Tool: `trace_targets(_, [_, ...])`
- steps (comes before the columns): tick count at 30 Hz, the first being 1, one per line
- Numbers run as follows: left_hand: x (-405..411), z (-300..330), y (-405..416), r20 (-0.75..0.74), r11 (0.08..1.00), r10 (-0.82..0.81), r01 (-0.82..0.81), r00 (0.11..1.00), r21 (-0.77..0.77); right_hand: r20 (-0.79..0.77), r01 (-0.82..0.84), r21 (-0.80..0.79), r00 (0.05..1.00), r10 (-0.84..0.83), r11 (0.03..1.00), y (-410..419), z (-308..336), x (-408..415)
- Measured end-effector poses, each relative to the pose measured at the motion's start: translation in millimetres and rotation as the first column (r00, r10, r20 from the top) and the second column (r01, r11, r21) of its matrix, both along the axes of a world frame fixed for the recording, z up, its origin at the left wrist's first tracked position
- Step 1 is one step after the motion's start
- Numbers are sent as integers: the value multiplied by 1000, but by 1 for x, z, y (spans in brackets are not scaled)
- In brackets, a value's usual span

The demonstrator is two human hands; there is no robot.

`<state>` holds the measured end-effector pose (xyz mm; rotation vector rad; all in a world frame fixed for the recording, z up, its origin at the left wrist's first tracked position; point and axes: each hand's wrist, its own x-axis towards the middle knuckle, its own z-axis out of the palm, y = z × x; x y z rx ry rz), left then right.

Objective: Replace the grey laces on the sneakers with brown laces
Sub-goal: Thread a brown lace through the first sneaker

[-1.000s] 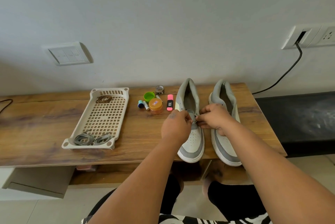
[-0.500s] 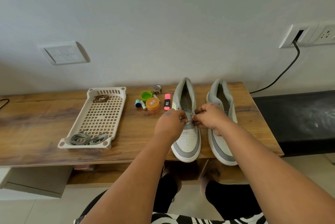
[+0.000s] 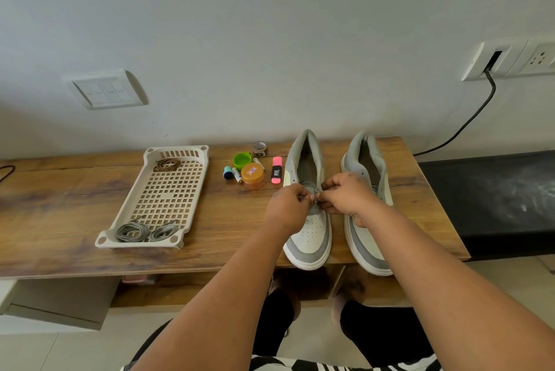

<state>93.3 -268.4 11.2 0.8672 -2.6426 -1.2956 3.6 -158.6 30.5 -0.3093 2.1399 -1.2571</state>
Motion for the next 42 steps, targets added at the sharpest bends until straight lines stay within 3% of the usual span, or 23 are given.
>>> trace_targets(8, [4, -7, 13, -84, 982, 189, -189, 978, 12, -15, -3, -5, 1000, 3, 1000, -2, 0, 3])
trace_targets(12, [4, -5, 10, -46, 985, 156, -159, 987, -65, -2, 0, -10, 1000, 0, 1000, -2, 1, 3])
trace_targets(16, [7, 0, 5, 16, 964, 50, -44, 999, -261, -7, -3, -3, 1000, 3, 1000, -2, 0, 2])
trace_targets(20, [7, 3, 3, 41, 967, 12, -1, 999, -255, -22, -5, 2, 1000, 5, 1000, -3, 0, 3])
trace_targets(25, [8, 2, 12, 16, 921, 40, -30, 999, -388, -45, -5, 15, 999, 6, 1000, -3, 0, 4])
trace_targets(28, [8, 5, 7, 3, 951, 58, -54, 998, -305, -43, -10, 10, 999, 11, 1000, -2, 1, 4])
trace_targets(35, [7, 3, 5, 18, 936, 23, -15, 1000, -352, -62, -15, 27, 998, 16, 1000, -3, 0, 4])
trace_targets(42, [1, -3, 3, -7, 990, 103, -103, 995, -92, -79, -10, 30, 997, 12, 999, -3, -1, 4])
